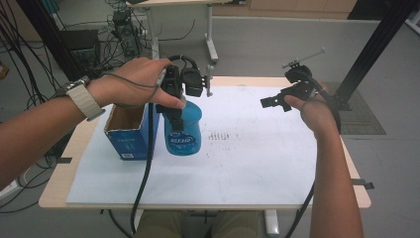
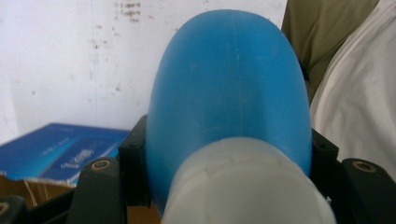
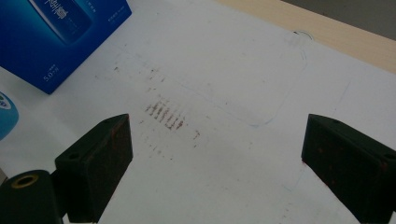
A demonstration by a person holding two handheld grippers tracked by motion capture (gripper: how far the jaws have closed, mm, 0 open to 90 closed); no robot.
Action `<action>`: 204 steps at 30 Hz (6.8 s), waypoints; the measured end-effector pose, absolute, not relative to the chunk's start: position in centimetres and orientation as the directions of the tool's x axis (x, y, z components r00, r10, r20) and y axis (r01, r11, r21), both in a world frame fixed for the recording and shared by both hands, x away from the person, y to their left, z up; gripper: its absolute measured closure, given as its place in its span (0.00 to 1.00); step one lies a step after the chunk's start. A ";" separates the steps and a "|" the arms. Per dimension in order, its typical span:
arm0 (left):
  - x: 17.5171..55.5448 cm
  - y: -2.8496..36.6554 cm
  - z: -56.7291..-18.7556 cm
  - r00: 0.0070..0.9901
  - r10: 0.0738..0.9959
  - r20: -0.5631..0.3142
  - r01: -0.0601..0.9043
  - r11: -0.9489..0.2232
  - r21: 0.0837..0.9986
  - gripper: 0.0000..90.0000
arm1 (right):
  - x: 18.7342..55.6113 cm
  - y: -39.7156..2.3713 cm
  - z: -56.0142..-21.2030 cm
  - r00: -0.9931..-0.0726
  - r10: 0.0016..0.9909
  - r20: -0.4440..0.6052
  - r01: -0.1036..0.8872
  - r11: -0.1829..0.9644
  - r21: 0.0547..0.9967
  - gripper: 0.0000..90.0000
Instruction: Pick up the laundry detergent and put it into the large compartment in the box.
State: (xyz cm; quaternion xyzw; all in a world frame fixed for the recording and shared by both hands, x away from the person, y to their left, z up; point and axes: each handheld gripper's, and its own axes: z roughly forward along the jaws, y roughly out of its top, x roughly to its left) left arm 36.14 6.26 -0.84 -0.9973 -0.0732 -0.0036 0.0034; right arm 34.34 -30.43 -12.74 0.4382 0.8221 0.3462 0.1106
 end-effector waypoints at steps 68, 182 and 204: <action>40.1 19.9 10.8 0.242 0.970 -0.016 0.968 -0.241 0.070 0.42 | 36.9 -30.8 -13.4 -0.683 0.718 0.135 0.573 0.412 0.709 0.10; 45.7 24.3 -1.9 0.075 0.997 -0.030 0.996 -0.073 0.054 0.42 | 38.8 -30.4 -15.8 -0.689 0.706 0.164 0.588 0.412 0.697 0.09; 46.3 24.0 -6.7 0.099 0.995 -0.032 0.994 -0.097 0.040 0.41 | 38.8 -30.5 -16.1 -0.683 0.711 0.165 0.595 0.411 0.691 0.09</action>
